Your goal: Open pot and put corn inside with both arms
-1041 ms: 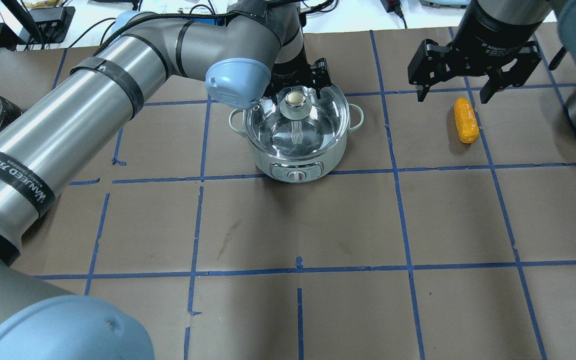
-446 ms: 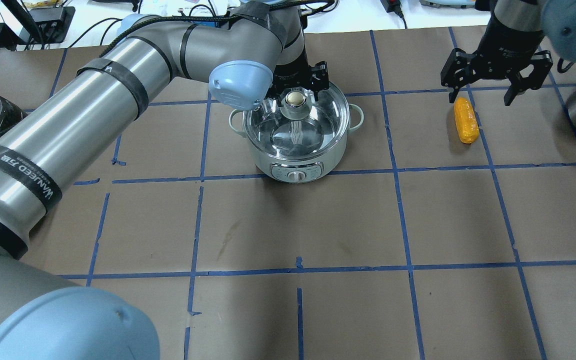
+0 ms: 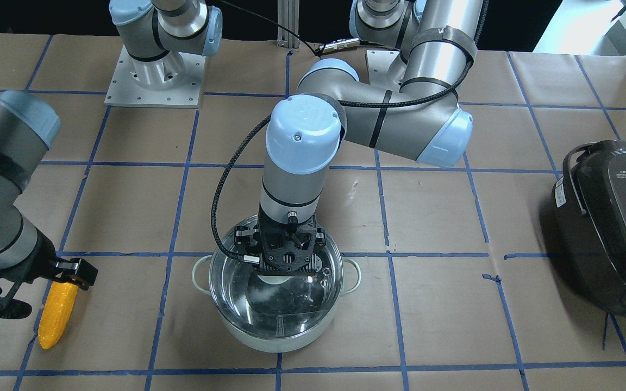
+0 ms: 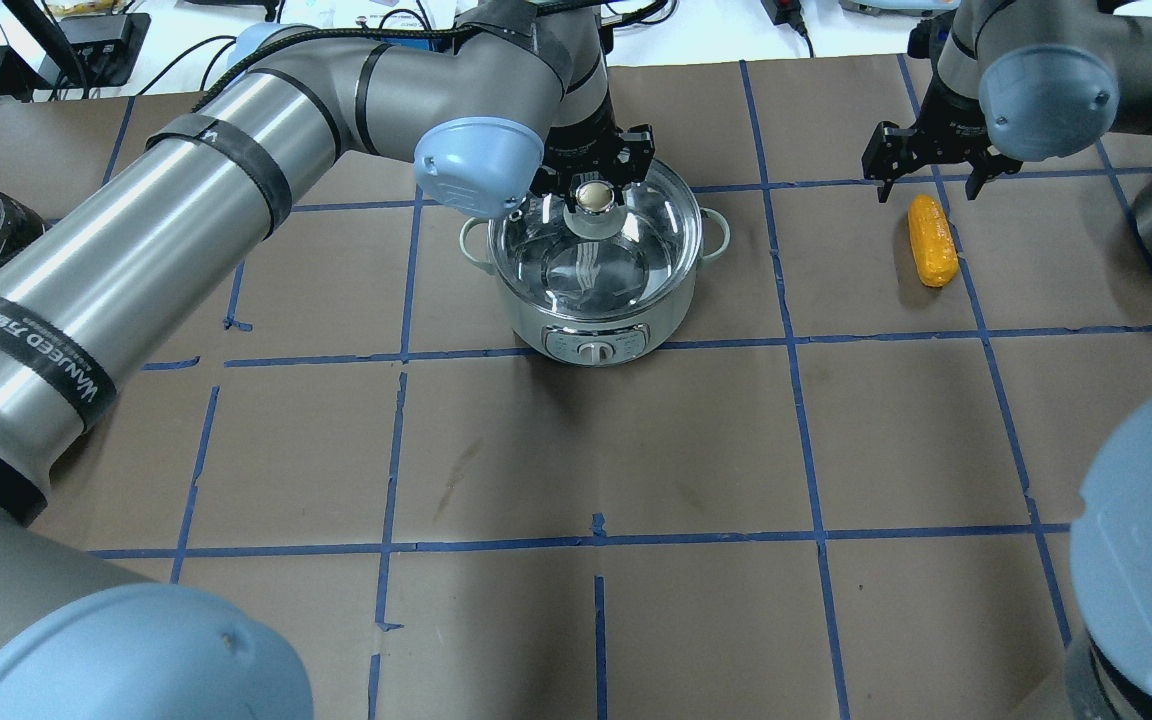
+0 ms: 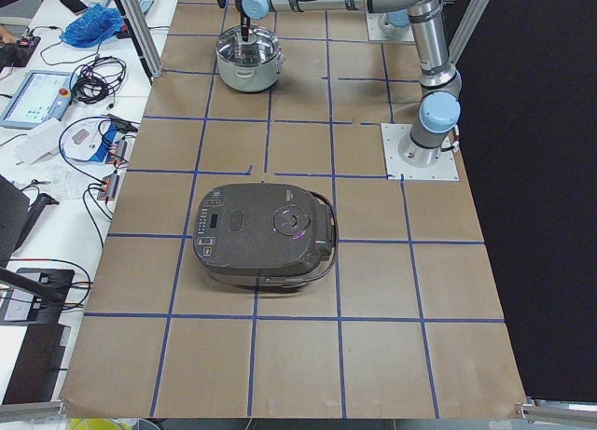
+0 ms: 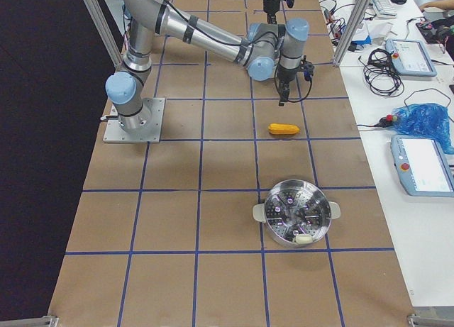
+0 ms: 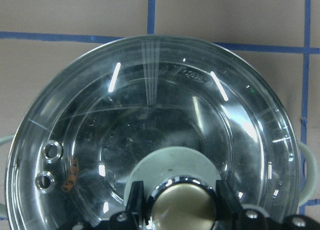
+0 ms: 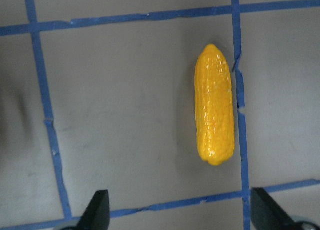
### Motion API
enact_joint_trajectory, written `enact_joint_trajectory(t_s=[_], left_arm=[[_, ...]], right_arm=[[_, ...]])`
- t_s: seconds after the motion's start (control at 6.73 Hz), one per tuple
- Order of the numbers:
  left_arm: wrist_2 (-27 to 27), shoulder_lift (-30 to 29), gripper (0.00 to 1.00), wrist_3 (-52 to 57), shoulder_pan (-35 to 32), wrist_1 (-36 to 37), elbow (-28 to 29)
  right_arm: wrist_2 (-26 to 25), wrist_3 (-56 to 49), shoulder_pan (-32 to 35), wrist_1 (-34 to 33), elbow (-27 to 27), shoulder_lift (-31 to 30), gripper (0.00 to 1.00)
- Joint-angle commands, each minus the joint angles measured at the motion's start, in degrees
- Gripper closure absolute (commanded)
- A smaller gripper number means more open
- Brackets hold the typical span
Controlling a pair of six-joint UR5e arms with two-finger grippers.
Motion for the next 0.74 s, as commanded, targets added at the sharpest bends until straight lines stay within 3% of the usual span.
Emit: enact_joint_trajectory(t_s=[0.0, 0.3, 0.45, 0.59], left_arm=[[0.09, 4.26, 1.00, 0.08, 0.00, -5.93, 1.67], [2.35, 11.55, 1.00, 4.97, 2.00, -21.39, 4.84], [6.29, 12.81, 1.00, 10.49, 6.20, -21.97, 4.06], [6.15, 13.25, 1.00, 15.24, 11.63, -21.81, 3.10]], right_arm=[[0.57, -1.28, -0.85, -4.79, -0.01, 3.51, 0.01], [0.84, -2.59, -4.96, -5.84, 0.43, 5.79, 0.04], [1.01, -3.13, -5.07, -6.12, 1.13, 6.07, 0.05], [3.36, -3.05, -5.07, -9.86, 3.05, 7.03, 0.07]])
